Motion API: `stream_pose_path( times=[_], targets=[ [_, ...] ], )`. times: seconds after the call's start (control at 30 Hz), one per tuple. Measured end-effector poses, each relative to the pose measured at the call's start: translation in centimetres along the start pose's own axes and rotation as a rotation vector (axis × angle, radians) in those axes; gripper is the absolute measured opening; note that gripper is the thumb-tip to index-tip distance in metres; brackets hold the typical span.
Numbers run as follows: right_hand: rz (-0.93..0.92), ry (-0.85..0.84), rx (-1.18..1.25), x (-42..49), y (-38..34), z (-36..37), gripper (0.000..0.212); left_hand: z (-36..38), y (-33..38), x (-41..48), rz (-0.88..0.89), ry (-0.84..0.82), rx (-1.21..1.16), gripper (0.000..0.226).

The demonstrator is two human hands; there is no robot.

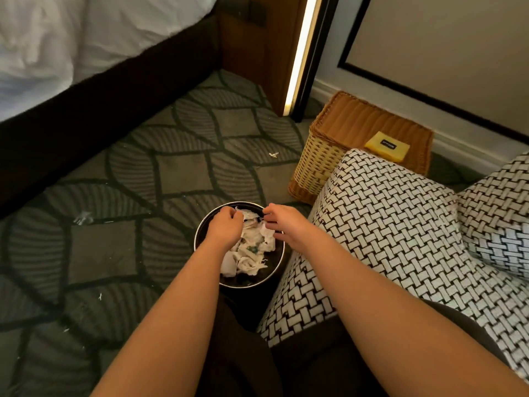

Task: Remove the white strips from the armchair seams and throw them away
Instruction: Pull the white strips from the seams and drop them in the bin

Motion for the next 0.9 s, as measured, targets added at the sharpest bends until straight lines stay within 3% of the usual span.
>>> stream_pose_path(
  times=[0.17, 0.53, 0.9],
  targets=[
    [-0.084, -0.008, -0.022, -5.1, -1.0, -2.5, 0.029, 0.1, 2.4, -4.6, 0.163, -0.016, -0.155, 0.020],
    [-0.311, 0.034, 0.003, -17.9, 1.1, -11.9, 0.022, 1.2, 10.5, -18.3, 0.561, -0.169, -0.030, 0.024],
    [-0.345, 0.326, -0.058, -30.0, 12.9, -23.7, 0.026, 11.2, 16.0, -31.3, 0.820, -0.582, 0.074, 0.024]
  ],
)
Point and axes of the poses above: each hand's wrist, its own x-axis towards the middle knuckle, its own z-axis out of the palm, y = z × x, the point moved 1 cm from there along x, towards the middle knuckle, and after that the axes turned 2 degrees about z, right-handed, at the moved point
